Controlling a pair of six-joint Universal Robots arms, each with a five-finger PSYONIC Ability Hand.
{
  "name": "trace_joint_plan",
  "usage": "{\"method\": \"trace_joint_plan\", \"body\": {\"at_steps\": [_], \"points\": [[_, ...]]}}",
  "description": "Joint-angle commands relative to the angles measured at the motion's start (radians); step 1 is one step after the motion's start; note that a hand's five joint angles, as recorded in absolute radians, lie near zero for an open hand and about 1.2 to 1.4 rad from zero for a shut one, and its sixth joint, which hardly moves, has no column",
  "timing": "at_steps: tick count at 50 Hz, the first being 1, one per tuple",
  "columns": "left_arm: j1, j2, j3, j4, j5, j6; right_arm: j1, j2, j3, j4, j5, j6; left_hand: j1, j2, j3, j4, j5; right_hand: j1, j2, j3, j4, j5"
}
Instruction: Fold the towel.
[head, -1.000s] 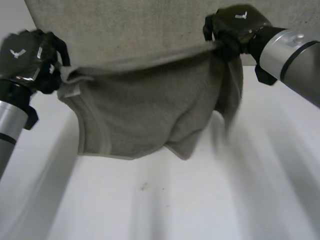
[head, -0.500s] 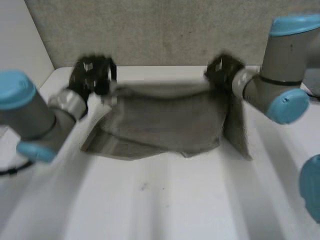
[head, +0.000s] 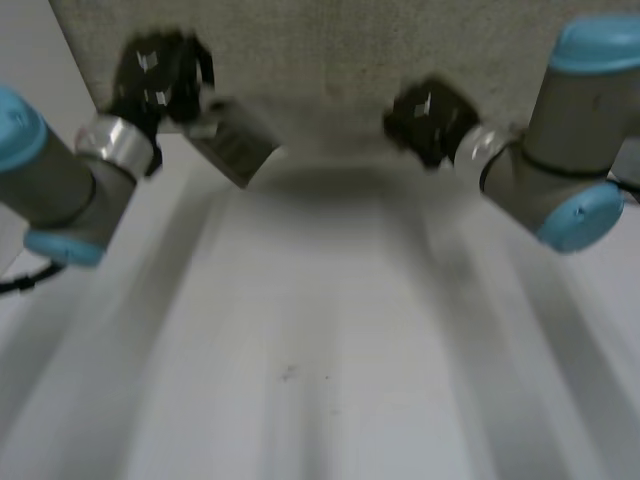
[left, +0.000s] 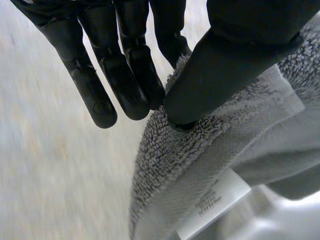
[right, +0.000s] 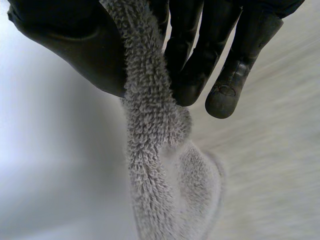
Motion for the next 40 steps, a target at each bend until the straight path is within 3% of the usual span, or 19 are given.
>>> {"method": "trace_joint_plan", "body": {"at_steps": [1, 5, 11, 14, 16, 17, 19, 24, 32, 40], "points": [[0.030, -0.054, -0.268, 0.041, 0.014, 0.093, 0.000, 0.028, 0.294, 0.027, -0.017, 0.000, 0.207, 0.179, 0.180, 0.178, 0.193, 0.075, 0.064, 0.067, 0.060, 0.046], [0.059, -0.058, -0.379, 0.044, 0.025, 0.208, 0.000, 0.072, 0.406, -0.023, -0.022, 0.009, 0.207, 0.179, 0.180, 0.178, 0.193, 0.075, 0.064, 0.067, 0.060, 0.046], [0.106, -0.008, -0.433, 0.037, 0.024, 0.262, -0.008, 0.066, 0.460, -0.065, -0.022, 0.075, 0.207, 0.179, 0.180, 0.178, 0.193, -0.024, -0.035, -0.032, -0.039, -0.053], [0.132, 0.060, -0.451, 0.037, 0.022, 0.253, -0.014, 0.029, 0.491, -0.103, -0.022, 0.178, 0.207, 0.179, 0.180, 0.178, 0.193, -0.209, -0.220, -0.217, -0.224, -0.238], [0.140, 0.115, -0.465, 0.040, 0.022, 0.230, -0.015, -0.044, 0.543, -0.164, -0.023, 0.280, 0.207, 0.179, 0.180, 0.178, 0.193, -0.466, -0.477, -0.474, -0.481, -0.495], [0.140, 0.115, -0.465, 0.040, 0.022, 0.230, -0.015, -0.045, 0.543, -0.165, -0.023, 0.281, 0.207, 0.179, 0.180, 0.178, 0.193, -0.467, -0.478, -0.476, -0.482, -0.497], [0.141, 0.167, -0.475, 0.043, 0.020, 0.192, -0.025, -0.121, 0.618, -0.253, -0.022, 0.371, 0.207, 0.179, 0.180, 0.178, 0.193, -0.733, -0.744, -0.741, -0.748, -0.762], [0.157, 0.225, -0.499, 0.046, 0.020, 0.129, -0.060, -0.219, 0.716, -0.342, -0.023, 0.484, 0.207, 0.179, 0.180, 0.178, 0.193, -0.954, -0.966, -0.963, -0.970, -0.984], [0.189, 0.299, -0.540, 0.047, 0.022, 0.064, -0.132, -0.285, 0.761, -0.347, -0.016, 0.606, 0.207, 0.179, 0.180, 0.178, 0.193, -1.022, -1.033, -1.030, -1.037, -1.051], [0.195, 0.347, -0.546, 0.037, 0.022, 0.021, -0.209, -0.278, 0.776, -0.321, -0.017, 0.610, 0.207, 0.179, 0.180, 0.178, 0.193, -0.966, -0.978, -0.975, -0.982, -0.996]]}}
